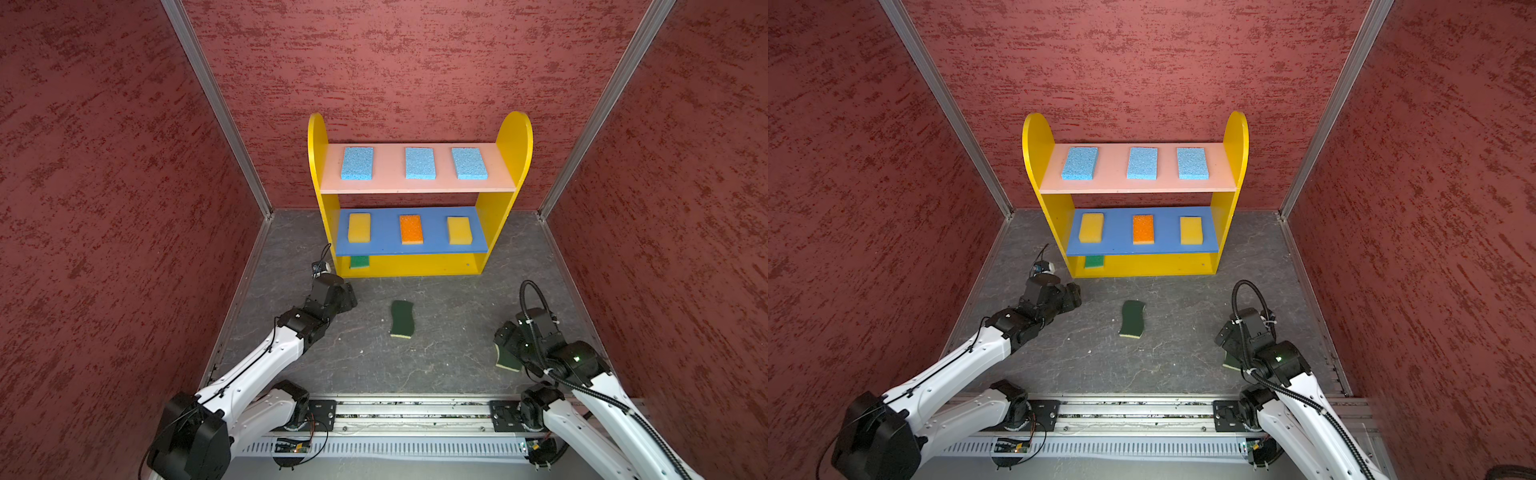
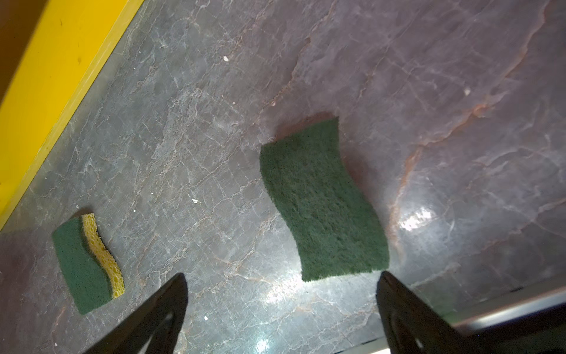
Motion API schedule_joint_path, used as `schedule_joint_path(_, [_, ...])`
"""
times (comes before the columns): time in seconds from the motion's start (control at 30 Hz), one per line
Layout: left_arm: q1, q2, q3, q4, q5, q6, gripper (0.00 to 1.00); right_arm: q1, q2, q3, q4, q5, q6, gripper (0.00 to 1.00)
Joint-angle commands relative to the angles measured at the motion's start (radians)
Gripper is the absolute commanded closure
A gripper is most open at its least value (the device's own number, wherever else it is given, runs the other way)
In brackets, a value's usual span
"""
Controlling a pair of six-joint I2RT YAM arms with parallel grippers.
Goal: Arrange cleaning sponges on a shelf
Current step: Move the cleaning sponge to the center of the table.
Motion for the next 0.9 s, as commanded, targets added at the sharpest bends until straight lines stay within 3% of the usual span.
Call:
schedule_joint_path(0.0, [0.016,-0.006,-0.008,0.025,0.049,-0.016,0.20,0.005,0.004,0.000,-0.033,0.051,0.050,0.01])
schedule_joint_path(0.17, [0.023,0.014,-0.006,0.056,0.088,-0.031,0.20,0.006,0.066,0.011,-0.025,0.065,0.051,0.01])
schedule_joint_path(0.37, [0.023,0.045,-0.012,0.092,0.128,-0.042,0.20,0.006,0.140,-0.034,0.080,-0.007,0.073,0.01])
schedule_joint_path(0.87, [0.044,0.065,-0.016,0.157,0.218,-0.060,0.20,0.006,0.340,-0.020,0.137,0.039,0.081,0.01])
